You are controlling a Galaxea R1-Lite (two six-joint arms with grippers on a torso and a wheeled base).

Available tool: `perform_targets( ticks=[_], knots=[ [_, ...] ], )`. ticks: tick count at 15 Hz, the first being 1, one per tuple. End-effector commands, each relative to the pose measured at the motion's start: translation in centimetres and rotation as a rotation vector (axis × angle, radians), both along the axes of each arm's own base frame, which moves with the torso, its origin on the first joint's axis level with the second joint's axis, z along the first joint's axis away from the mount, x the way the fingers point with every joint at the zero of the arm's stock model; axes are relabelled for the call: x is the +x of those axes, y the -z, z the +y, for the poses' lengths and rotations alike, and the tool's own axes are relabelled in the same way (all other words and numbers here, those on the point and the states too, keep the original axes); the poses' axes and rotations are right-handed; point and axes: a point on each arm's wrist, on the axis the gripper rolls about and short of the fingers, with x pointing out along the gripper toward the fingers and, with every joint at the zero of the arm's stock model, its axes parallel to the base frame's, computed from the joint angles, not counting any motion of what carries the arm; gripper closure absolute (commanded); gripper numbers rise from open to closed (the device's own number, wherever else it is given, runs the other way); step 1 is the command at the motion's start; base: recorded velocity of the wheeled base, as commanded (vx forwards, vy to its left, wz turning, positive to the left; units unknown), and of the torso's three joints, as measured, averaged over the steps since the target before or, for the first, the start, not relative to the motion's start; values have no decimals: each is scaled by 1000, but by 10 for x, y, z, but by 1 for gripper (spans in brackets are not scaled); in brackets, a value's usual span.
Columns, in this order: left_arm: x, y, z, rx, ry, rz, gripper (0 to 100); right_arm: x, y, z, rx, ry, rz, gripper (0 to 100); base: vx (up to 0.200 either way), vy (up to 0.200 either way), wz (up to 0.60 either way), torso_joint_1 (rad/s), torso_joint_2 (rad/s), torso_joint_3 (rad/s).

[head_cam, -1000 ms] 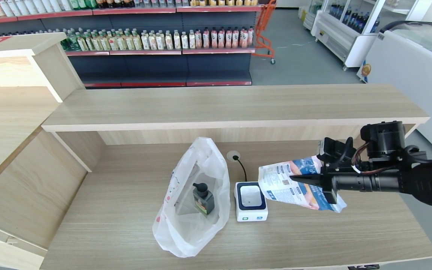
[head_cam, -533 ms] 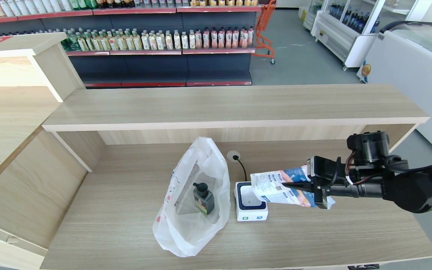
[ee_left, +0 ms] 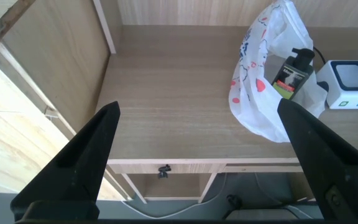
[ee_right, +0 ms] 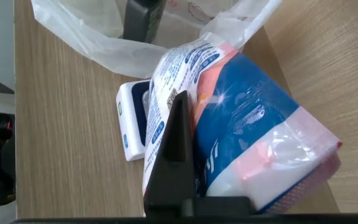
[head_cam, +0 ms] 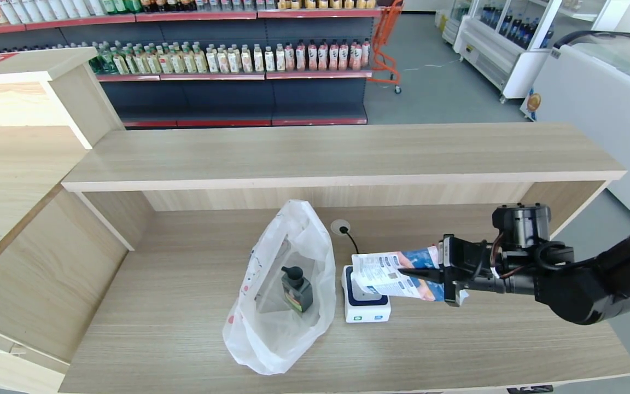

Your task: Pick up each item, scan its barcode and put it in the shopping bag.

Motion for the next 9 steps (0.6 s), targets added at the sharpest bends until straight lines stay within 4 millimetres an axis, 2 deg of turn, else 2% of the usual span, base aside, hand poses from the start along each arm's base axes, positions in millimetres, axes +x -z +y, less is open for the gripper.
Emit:
perform_targets(
  ticks=[1,9],
  knots=[
    [0,0,0,-1,0,-1,0,4,11,2,-3,-5,14,100,0,0,0,0,0,0],
    [0,0,0,1,0,-1,0,21,34,6,38,-40,-91,100,0,0,0,0,0,0]
  ],
)
